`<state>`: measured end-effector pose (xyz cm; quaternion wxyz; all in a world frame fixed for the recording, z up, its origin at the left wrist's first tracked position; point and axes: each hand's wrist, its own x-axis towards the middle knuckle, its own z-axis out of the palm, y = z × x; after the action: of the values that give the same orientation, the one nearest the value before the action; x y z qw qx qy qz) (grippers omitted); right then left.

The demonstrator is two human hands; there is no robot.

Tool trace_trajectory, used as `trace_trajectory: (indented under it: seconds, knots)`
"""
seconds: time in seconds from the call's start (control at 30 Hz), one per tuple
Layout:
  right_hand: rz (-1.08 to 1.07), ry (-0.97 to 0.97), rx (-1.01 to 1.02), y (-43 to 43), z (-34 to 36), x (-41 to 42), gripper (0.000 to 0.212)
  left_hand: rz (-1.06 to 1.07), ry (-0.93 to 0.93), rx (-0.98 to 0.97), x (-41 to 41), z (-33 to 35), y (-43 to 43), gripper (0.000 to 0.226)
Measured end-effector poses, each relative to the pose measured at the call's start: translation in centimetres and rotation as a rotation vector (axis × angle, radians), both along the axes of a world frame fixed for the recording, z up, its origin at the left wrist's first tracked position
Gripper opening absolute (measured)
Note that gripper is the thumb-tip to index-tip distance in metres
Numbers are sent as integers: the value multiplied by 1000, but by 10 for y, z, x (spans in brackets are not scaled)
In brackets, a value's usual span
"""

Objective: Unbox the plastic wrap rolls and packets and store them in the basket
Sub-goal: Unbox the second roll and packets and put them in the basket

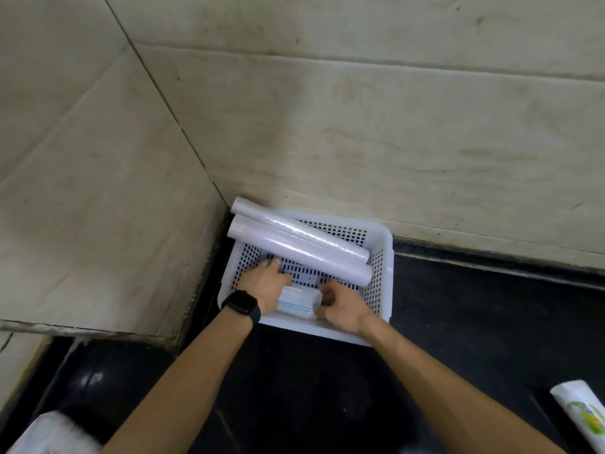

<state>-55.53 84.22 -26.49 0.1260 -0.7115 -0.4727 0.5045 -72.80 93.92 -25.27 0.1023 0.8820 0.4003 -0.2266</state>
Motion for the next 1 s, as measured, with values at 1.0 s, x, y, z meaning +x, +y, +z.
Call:
trace_trajectory:
  seconds: [1.0]
  knots:
    - [358,-760,339,30,23,20,63,365,-402,-50,-33,4,-32,40]
